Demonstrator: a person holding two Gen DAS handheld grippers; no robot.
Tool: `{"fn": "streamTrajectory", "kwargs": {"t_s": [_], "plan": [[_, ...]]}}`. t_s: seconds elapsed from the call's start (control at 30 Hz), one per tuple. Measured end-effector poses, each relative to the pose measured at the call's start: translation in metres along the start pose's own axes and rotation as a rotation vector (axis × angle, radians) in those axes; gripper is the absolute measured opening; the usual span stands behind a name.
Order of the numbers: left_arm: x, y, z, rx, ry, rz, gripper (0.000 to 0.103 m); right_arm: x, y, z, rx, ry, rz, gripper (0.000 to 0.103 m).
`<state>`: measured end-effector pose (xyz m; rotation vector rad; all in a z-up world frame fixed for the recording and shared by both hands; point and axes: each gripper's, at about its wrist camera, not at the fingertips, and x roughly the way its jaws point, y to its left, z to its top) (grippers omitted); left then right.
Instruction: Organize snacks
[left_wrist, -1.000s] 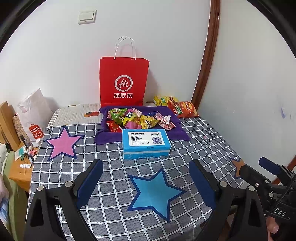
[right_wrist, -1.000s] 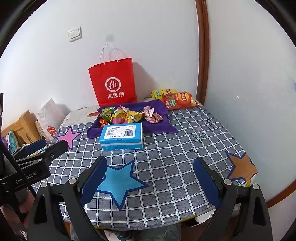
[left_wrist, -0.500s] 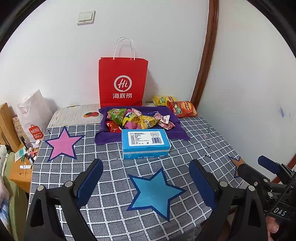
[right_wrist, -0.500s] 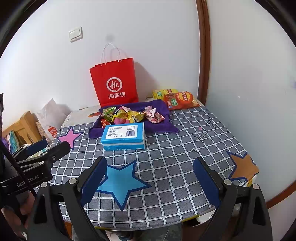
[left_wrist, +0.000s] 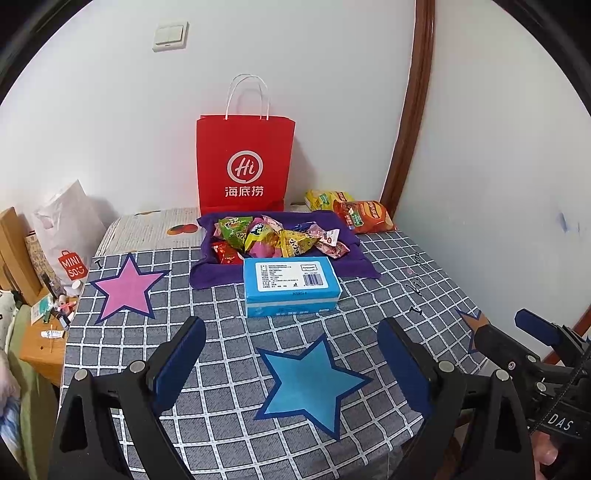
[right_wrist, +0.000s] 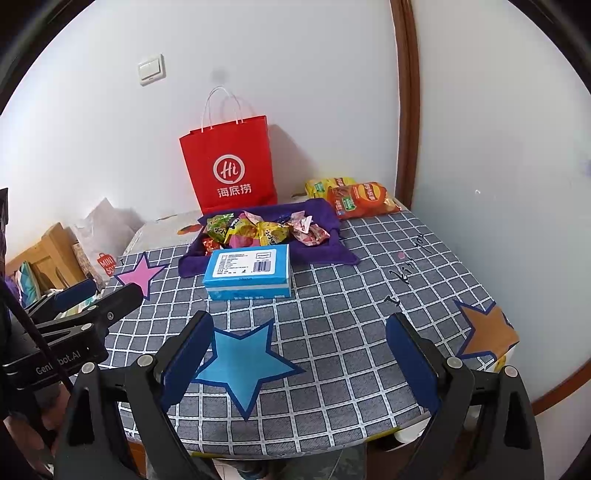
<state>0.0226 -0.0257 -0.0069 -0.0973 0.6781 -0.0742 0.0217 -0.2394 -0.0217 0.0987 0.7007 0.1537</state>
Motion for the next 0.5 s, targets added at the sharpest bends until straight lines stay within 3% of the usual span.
{"fn": "streamTrajectory", "kwargs": {"t_s": [0.5], "plan": [[0.0026,-0.0013,0.0026,0.022,-0.002,0.014,0.094,-0.0007,0.0016,0.0005,-0.004,-0.011,0.012,0.093]]}}
